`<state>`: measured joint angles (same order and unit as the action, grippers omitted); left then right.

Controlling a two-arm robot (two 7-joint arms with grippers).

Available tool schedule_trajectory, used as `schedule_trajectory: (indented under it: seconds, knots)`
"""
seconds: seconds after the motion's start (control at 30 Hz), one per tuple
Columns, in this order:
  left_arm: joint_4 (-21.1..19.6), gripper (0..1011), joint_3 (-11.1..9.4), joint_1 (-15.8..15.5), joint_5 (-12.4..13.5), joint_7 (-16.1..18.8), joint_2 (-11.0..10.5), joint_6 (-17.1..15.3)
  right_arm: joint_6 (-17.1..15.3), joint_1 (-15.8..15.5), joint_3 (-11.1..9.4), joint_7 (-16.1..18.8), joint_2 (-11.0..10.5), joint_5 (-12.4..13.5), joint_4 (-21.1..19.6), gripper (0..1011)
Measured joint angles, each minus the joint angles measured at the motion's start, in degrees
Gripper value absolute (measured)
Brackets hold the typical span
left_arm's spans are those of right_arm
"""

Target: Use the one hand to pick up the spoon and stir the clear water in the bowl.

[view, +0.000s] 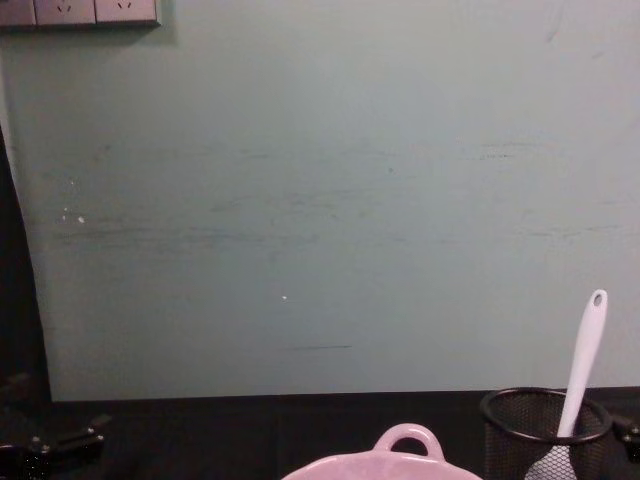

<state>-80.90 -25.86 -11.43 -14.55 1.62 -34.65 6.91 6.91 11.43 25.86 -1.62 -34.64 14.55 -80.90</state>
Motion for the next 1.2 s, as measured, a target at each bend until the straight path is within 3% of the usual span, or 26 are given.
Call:
schedule_trajectory:
  seconds: [1.2]
  knots:
    - [0.0, 1005, 0.0, 0.0, 0.0, 0.0, 0.0, 0.0, 0.0, 0.0, 0.0, 0.0, 0.0, 0.0, 0.0, 1002]
